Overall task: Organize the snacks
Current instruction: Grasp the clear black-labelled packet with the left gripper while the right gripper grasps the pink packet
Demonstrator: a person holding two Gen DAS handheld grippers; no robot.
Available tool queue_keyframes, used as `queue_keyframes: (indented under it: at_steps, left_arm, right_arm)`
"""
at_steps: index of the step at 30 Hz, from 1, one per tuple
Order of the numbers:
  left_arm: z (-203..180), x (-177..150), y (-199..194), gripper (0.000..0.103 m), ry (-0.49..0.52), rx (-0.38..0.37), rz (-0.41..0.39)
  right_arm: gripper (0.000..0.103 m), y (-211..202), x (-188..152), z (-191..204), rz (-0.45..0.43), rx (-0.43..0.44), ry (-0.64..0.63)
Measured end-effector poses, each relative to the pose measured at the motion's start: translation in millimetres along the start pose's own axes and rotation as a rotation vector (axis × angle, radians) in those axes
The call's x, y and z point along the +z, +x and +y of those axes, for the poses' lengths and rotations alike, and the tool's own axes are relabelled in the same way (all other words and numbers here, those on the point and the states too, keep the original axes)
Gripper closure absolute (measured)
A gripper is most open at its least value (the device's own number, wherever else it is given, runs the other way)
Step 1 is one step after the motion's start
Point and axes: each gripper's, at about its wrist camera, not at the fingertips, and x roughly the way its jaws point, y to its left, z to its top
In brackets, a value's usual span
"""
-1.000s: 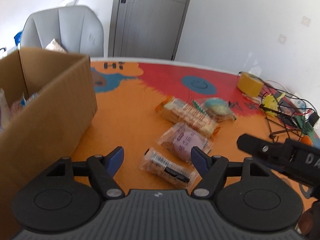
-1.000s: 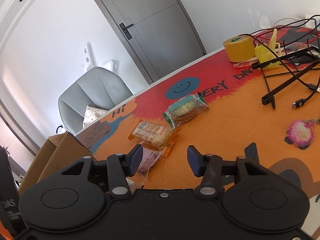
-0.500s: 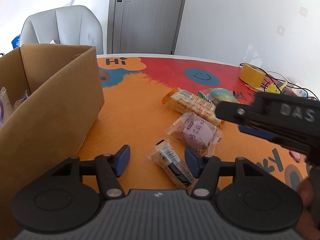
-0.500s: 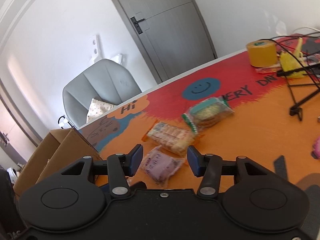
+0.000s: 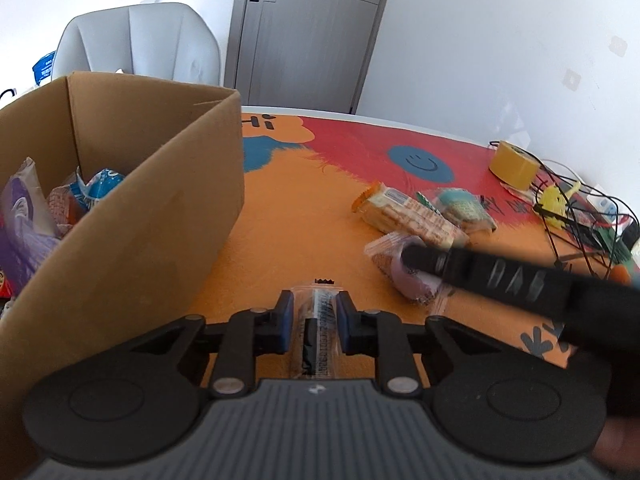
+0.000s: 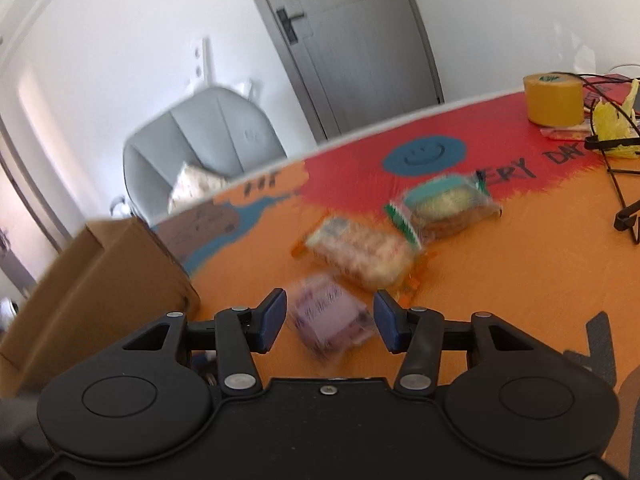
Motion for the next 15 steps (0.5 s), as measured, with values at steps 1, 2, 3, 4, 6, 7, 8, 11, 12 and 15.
queue_keyframes:
  at_steps: [1, 2, 3, 4, 6, 7, 8, 11, 12, 15]
  left_arm:
    - [0, 1, 1, 0.083, 0.001, 0.003, 0.004]
    - [0, 1, 1, 0.083, -0.001, 0.0, 0.004]
    - [0, 1, 1, 0.083, -0.003, -0.003, 0.005]
    - [-1, 1, 1, 0.083, -0.001, -0.004, 0.006]
    - [-2, 0, 1, 0.083, 0.007, -0.005, 0.005]
    - [-3, 0, 0, 0.083, 0.01, -0.006, 0.005]
    - [-2, -1, 0, 0.083, 0.009, -0.006, 0.005]
    - [-2, 0, -1, 0.083, -0.003, -0.011, -0.001]
    - [-1, 0, -1, 0.083, -0.004, -0.01, -0.003]
    - [0, 1, -2, 0.083, -0.011, -0.012, -0.004]
  right_arm:
    - [0.052, 2, -2, 0, 0.014, -0.004, -0.007]
    - [0.053, 1, -4, -2, 0.009, 0.003, 0.006]
    - [0.054, 0, -4, -3, 0.008, 0.007, 0.011]
    - [0.057, -1, -5, -3, 0.01, 0.009, 0.007]
    - [0.064, -3, -5, -3, 0.01, 0.018, 0.001]
    - [0.068, -5, -5, -2, 0.01, 0.023, -0.001]
    - [0.073, -6, -6, -2, 0.011, 0.026, -0.002]
    - [0.083, -10, -8, -3, 0.009, 0.023, -0.004]
    - [0.085, -11, -9, -3, 0.011, 0.028, -0.002]
    - [0.1, -13, -12, -4, 0.02, 0.017, -0.003]
